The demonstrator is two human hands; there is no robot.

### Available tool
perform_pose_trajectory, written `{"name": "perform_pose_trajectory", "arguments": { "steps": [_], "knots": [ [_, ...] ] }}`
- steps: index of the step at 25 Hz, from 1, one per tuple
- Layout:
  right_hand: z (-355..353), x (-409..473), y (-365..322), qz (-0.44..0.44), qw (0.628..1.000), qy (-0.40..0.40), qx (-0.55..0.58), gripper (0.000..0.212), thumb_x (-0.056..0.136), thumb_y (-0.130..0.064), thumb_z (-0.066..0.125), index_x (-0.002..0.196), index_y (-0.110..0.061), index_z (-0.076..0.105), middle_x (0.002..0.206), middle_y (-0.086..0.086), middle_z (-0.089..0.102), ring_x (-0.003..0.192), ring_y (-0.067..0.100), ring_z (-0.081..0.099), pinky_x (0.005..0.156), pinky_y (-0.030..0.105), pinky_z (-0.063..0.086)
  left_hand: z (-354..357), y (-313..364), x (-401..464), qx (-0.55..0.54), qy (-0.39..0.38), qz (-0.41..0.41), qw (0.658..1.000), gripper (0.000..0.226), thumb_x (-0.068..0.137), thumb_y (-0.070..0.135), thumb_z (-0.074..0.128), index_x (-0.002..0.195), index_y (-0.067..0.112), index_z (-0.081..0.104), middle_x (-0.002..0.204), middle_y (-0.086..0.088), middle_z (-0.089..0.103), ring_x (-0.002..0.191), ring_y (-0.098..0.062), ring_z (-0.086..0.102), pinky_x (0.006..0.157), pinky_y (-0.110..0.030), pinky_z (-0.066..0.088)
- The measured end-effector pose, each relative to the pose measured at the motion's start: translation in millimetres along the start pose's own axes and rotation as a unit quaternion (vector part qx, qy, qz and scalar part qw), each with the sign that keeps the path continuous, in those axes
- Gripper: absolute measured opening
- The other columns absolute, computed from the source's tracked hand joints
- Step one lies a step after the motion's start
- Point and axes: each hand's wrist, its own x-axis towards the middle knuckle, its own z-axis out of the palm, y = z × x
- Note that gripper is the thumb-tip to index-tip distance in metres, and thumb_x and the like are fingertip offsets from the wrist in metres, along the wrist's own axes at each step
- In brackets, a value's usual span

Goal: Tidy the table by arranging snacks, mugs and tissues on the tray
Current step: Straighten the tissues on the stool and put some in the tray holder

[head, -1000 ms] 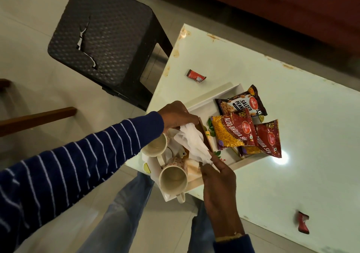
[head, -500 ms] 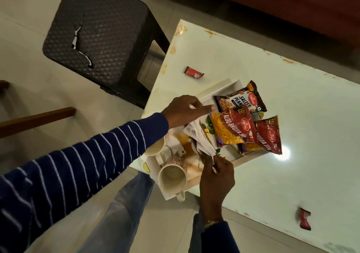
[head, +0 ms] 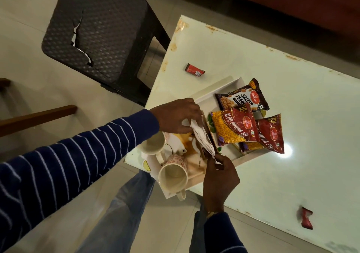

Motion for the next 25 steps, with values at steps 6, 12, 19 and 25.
{"name": "perform_pose_trajectory", "arguments": {
  "steps": [6, 12, 19, 25],
  "knots": [
    [-10, -7, 2, -0.043, 0.999, 0.022, 0.011, 0.032, 0.081, -0.034, 0.076, 0.108, -0.023, 0.063, 0.106, -0.008, 0.06, 0.083, 0.016, 0.06, 0.075, 0.042, 0.058, -5, 6, 3, 0.033, 0.023, 0.006, 0.999, 0.021, 0.093, 0.025, 0.064, 0.111, 0.02, 0.073, 0.105, 0.0, 0.071, 0.099, -0.02, 0.057, 0.081, -0.034, 0.049],
    [-2, -8, -11, -0.21, 0.967, 0.041, -0.137, 0.044, 0.083, -0.042, 0.075, 0.121, -0.023, 0.068, 0.128, 0.007, 0.062, 0.109, 0.025, 0.054, 0.082, 0.036, 0.046, 2, 11, 17, 0.035, 0.032, -0.012, 0.999, 0.02, 0.091, 0.023, 0.066, 0.109, 0.022, 0.075, 0.11, 0.002, 0.069, 0.102, -0.02, 0.055, 0.084, -0.042, 0.05],
    [-1, -2, -16, -0.226, 0.961, 0.029, -0.156, 0.036, 0.087, -0.044, 0.066, 0.115, -0.022, 0.073, 0.129, 0.002, 0.065, 0.107, 0.025, 0.057, 0.08, 0.031, 0.038, 6, 10, 20, -0.106, 0.067, -0.088, 0.988, 0.044, 0.089, 0.015, 0.064, 0.132, 0.021, 0.058, 0.135, 0.0, 0.058, 0.124, -0.017, 0.051, 0.103, -0.041, 0.045],
    [-4, 6, -11, -0.264, 0.956, -0.007, -0.126, 0.034, 0.091, -0.035, 0.065, 0.123, -0.024, 0.068, 0.14, 0.007, 0.058, 0.121, 0.027, 0.049, 0.091, 0.039, 0.041, 12, 1, 2, -0.131, -0.016, -0.095, 0.987, 0.066, 0.084, 0.028, 0.056, 0.148, 0.026, 0.04, 0.154, 0.002, 0.039, 0.141, -0.015, 0.036, 0.115, -0.04, 0.034]
  ]
}}
